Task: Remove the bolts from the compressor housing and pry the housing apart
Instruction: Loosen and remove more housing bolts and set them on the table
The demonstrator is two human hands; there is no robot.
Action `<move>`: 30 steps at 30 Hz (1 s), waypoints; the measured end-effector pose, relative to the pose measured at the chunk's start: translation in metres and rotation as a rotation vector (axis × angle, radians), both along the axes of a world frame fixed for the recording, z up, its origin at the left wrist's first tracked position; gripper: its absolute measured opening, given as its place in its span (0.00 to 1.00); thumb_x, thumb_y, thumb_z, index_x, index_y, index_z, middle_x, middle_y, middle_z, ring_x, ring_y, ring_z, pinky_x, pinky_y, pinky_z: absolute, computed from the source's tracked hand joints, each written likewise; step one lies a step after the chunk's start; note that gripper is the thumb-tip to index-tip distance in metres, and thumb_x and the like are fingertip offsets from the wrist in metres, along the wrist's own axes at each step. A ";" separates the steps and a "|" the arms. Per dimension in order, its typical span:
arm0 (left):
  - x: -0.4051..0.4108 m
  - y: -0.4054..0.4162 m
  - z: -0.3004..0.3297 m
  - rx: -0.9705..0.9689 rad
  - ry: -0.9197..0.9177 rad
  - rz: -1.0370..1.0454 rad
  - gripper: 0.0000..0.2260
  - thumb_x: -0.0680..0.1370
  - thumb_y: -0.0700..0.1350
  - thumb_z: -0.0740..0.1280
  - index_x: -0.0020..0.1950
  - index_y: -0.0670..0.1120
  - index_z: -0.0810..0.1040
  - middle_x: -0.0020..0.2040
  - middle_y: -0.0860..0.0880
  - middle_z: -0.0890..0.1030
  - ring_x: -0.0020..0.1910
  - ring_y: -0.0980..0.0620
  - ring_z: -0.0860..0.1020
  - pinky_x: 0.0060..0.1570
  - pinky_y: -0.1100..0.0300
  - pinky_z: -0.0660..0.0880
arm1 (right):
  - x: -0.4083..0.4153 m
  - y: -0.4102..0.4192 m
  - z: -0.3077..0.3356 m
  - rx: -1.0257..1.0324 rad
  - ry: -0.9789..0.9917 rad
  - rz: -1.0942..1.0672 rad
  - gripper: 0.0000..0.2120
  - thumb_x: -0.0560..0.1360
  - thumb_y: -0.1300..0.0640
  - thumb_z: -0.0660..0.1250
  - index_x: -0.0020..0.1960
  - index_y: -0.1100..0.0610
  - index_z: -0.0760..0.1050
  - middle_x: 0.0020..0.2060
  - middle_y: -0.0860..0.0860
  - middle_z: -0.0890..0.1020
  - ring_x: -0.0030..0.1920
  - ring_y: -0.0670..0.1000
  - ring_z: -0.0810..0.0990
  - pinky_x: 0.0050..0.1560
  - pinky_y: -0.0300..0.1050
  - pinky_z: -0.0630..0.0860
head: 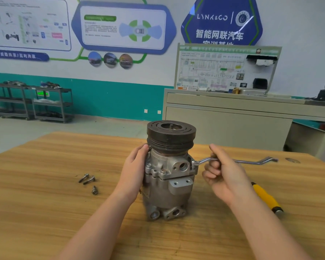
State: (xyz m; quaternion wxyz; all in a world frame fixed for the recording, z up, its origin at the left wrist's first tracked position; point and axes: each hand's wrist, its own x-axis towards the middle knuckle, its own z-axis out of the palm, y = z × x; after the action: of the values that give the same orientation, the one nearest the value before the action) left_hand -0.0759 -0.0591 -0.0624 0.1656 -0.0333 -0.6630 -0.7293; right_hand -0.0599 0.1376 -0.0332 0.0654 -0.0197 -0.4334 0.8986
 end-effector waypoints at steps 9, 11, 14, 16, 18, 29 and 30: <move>-0.003 -0.001 -0.001 -0.008 -0.004 -0.009 0.15 0.83 0.54 0.58 0.65 0.52 0.79 0.57 0.56 0.83 0.59 0.58 0.78 0.60 0.57 0.73 | 0.005 0.007 0.007 0.029 0.274 -0.184 0.15 0.61 0.44 0.76 0.30 0.53 0.75 0.20 0.49 0.71 0.19 0.44 0.66 0.19 0.34 0.62; -0.003 -0.001 -0.002 -0.004 -0.009 -0.013 0.15 0.83 0.54 0.58 0.65 0.52 0.78 0.58 0.55 0.83 0.60 0.57 0.78 0.60 0.56 0.73 | 0.012 0.009 0.007 0.184 0.390 -0.299 0.19 0.65 0.40 0.76 0.27 0.53 0.76 0.19 0.50 0.71 0.19 0.46 0.66 0.21 0.35 0.62; -0.003 -0.001 -0.002 0.004 0.000 -0.003 0.14 0.83 0.53 0.58 0.64 0.53 0.79 0.56 0.57 0.83 0.59 0.58 0.78 0.54 0.60 0.73 | 0.020 0.005 0.004 0.513 0.567 -0.518 0.22 0.70 0.38 0.68 0.25 0.52 0.73 0.19 0.50 0.72 0.21 0.46 0.69 0.24 0.36 0.66; -0.004 -0.002 -0.002 0.005 0.002 -0.001 0.14 0.83 0.53 0.59 0.63 0.54 0.79 0.55 0.57 0.84 0.58 0.58 0.79 0.53 0.61 0.73 | 0.024 0.001 0.000 0.708 0.720 -0.626 0.22 0.72 0.42 0.67 0.26 0.53 0.70 0.22 0.49 0.73 0.23 0.44 0.69 0.27 0.32 0.66; -0.004 -0.001 -0.002 0.004 0.001 -0.001 0.13 0.83 0.54 0.59 0.62 0.54 0.80 0.54 0.58 0.84 0.57 0.59 0.79 0.52 0.61 0.73 | 0.026 -0.005 -0.004 0.840 0.833 -0.668 0.26 0.74 0.44 0.68 0.26 0.61 0.68 0.23 0.51 0.71 0.24 0.45 0.68 0.27 0.32 0.63; -0.004 -0.001 -0.002 0.004 0.008 0.007 0.14 0.83 0.53 0.59 0.62 0.53 0.80 0.53 0.58 0.84 0.56 0.59 0.80 0.52 0.61 0.73 | 0.036 -0.026 -0.010 0.933 0.915 -0.702 0.35 0.81 0.37 0.50 0.28 0.63 0.68 0.28 0.50 0.68 0.32 0.46 0.69 0.31 0.35 0.64; -0.004 -0.001 -0.001 0.004 0.008 0.007 0.14 0.83 0.53 0.59 0.62 0.53 0.80 0.53 0.58 0.84 0.56 0.60 0.80 0.50 0.62 0.72 | 0.036 -0.026 -0.009 0.911 0.890 -0.693 0.37 0.80 0.36 0.49 0.29 0.65 0.70 0.31 0.52 0.70 0.35 0.46 0.71 0.34 0.33 0.66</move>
State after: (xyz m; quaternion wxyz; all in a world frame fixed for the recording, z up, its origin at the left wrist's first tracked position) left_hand -0.0797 -0.0601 -0.0639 0.1707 -0.0334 -0.6612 -0.7297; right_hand -0.0244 0.1111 -0.0425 0.5182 0.2409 -0.6659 0.4796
